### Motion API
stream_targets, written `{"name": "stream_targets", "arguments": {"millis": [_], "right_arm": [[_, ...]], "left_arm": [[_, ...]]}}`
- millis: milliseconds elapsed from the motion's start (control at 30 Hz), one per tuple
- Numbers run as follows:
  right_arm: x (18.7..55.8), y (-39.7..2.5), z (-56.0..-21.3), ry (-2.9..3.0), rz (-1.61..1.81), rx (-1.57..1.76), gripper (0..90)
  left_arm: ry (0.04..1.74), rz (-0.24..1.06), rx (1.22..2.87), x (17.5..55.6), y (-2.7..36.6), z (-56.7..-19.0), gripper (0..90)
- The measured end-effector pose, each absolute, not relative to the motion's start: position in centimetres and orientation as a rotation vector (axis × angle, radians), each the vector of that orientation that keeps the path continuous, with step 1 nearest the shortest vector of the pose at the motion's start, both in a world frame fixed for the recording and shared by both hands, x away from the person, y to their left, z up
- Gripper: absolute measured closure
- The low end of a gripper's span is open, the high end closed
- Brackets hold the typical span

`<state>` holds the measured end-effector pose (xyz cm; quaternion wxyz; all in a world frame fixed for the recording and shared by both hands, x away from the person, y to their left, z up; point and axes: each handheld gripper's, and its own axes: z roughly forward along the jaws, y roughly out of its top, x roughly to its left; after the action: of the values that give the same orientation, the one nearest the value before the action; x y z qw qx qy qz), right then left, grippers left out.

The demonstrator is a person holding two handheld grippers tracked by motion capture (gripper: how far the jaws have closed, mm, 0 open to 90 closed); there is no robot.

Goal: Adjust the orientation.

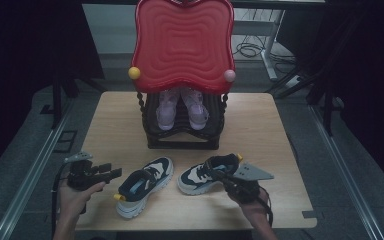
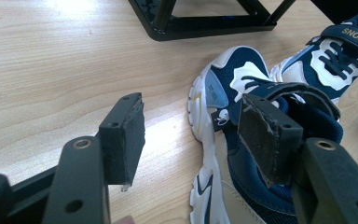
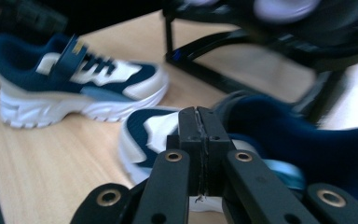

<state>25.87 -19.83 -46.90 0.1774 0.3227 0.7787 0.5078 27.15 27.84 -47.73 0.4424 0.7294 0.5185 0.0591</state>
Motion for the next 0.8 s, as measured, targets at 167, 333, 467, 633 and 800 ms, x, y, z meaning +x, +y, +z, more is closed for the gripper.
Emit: {"name": "stream_targets", "arguments": {"millis": [167, 333, 467, 633, 800], "right_arm": [[28.3, -23.4, -45.2, 2.147, 1.468, 1.009, 89.3], [31.0, -24.4, -44.8, 2.16, 1.442, 1.042, 89.4], [33.0, -24.8, -44.8, 2.169, 1.41, 1.051, 89.4], [35.1, -25.2, -45.2, 2.218, 1.394, 1.048, 89.4], [36.4, -25.6, -46.0, 2.254, 1.402, 1.059, 89.4]], "left_arm": [[1.286, 0.148, 1.808, 27.1, 27.8, -47.6, 40.8], [1.289, 0.144, 1.808, 27.2, 27.8, -47.8, 40.8], [1.291, 0.143, 1.808, 27.2, 27.8, -47.9, 40.7], [1.294, 0.14, 1.813, 27.3, 27.7, -48.0, 40.6], [1.294, 0.139, 1.813, 27.3, 27.7, -48.1, 40.6]]}}
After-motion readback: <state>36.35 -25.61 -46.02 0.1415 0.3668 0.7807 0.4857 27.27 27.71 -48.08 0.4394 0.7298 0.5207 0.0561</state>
